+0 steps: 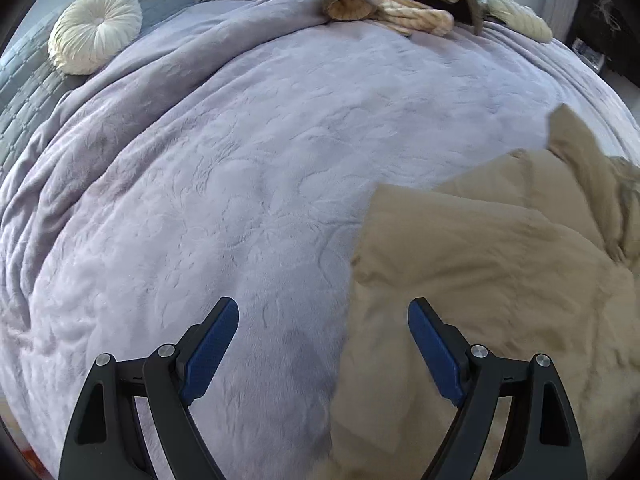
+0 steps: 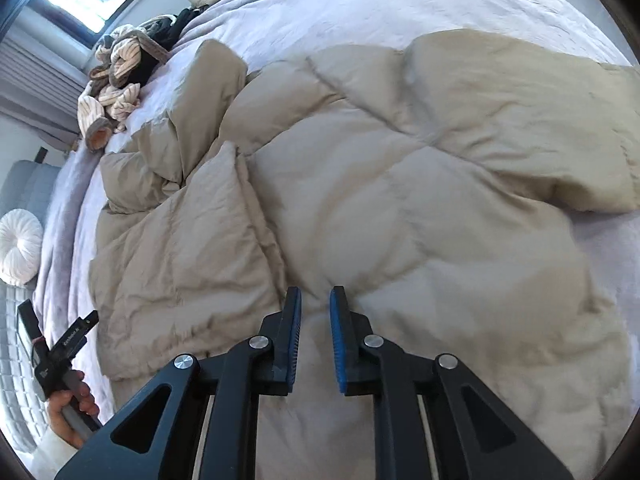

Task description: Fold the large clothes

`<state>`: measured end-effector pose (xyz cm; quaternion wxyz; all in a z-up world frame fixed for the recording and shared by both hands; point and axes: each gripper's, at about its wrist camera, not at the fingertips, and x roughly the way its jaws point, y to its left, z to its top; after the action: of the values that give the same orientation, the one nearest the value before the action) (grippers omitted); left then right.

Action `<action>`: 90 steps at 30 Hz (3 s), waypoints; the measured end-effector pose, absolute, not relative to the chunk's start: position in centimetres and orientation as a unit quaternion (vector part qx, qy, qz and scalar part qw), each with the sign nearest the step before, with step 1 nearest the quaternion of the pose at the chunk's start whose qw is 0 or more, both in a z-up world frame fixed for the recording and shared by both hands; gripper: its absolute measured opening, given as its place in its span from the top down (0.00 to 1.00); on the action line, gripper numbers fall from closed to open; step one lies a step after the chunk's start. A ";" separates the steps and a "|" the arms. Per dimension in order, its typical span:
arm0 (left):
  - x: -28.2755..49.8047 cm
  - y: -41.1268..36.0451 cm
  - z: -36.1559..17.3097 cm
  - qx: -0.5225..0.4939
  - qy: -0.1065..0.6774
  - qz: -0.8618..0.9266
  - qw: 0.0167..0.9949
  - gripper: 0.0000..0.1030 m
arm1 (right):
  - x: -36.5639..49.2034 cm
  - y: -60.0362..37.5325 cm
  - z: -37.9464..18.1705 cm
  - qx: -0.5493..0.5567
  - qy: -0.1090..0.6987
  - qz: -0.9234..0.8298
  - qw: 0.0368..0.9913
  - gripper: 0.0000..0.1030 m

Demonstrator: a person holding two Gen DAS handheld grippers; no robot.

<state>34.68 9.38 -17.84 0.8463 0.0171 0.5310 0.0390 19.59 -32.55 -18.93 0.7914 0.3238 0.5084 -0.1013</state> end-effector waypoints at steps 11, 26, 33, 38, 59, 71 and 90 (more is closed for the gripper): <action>26.5 0.7 -14.8 0.031 0.563 -0.077 0.822 0.15 | 12.4 -36.6 -17.7 0.392 0.488 -0.097 0.774 0.44; 19.0 -14.6 -14.3 0.083 0.570 -0.186 0.796 0.15 | 3.8 -46.4 -18.0 0.472 0.429 -0.149 0.756 0.00; 18.3 -18.7 -14.5 0.095 0.576 -0.211 0.784 0.00 | 1.6 -51.9 -19.0 0.505 0.398 -0.182 0.744 0.00; 18.4 -20.8 -15.3 0.099 0.587 -0.210 0.776 0.00 | 1.0 -56.1 -19.7 0.522 0.371 -0.216 0.737 0.00; 18.9 -24.9 -15.8 0.112 0.568 -0.226 0.784 0.00 | 3.8 -68.9 -23.6 0.685 0.194 -0.186 0.677 0.00; 20.1 -20.4 -16.1 0.044 0.587 -0.212 0.780 0.00 | 5.5 -69.5 -24.0 0.707 0.222 -0.180 0.647 0.91; 23.8 -7.4 -12.6 -0.013 0.529 -0.115 0.841 0.00 | 22.2 -42.2 -3.8 0.223 0.331 0.002 0.917 0.92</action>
<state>23.85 -7.44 -12.61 0.8410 -0.0134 0.5285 -0.1148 22.20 -42.25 -3.79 0.9170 0.2230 0.3307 0.0022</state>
